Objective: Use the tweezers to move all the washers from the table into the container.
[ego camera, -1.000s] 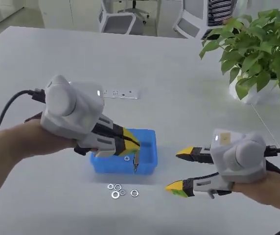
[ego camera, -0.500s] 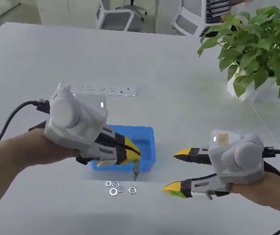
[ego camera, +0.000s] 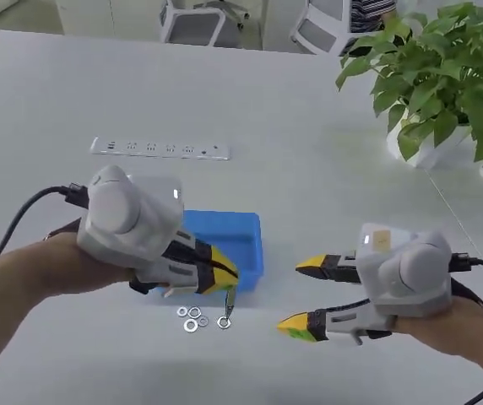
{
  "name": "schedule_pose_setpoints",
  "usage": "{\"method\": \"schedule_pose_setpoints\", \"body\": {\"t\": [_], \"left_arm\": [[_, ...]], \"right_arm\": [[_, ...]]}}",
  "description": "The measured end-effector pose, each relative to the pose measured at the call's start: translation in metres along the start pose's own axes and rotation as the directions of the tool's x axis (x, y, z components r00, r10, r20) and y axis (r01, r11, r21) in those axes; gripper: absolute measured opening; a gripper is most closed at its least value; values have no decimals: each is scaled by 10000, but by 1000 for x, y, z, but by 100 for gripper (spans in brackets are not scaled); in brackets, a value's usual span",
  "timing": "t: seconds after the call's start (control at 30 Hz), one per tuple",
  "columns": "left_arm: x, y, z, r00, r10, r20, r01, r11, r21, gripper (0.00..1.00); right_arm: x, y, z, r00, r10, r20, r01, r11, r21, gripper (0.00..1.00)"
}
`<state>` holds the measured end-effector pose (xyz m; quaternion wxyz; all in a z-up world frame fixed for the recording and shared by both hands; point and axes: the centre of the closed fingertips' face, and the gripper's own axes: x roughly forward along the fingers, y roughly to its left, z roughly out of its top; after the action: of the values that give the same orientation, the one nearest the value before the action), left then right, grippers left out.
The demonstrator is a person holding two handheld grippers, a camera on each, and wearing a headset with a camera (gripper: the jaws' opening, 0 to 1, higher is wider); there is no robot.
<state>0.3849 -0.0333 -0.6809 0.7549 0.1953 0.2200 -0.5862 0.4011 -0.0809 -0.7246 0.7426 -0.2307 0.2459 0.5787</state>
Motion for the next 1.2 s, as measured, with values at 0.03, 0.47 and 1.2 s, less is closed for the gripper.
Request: {"method": "schedule_pose_setpoints", "body": {"t": [0.03,0.47,1.2], "left_arm": [[1,0,-1,10000,-18,-43,18,10000,3,5],[5,-3,-13,9998,-121,-128,118,9998,-180,5],[6,4,-22,9996,-267,-92,267,9996,-77,5]], "right_arm": [[0,0,0,10000,-6,1,6,10000,24,53],[1,2,-3,9999,42,-93,-42,10000,39,53],[17,14,5,9985,548,-70,-550,9981,-290,49]]}}
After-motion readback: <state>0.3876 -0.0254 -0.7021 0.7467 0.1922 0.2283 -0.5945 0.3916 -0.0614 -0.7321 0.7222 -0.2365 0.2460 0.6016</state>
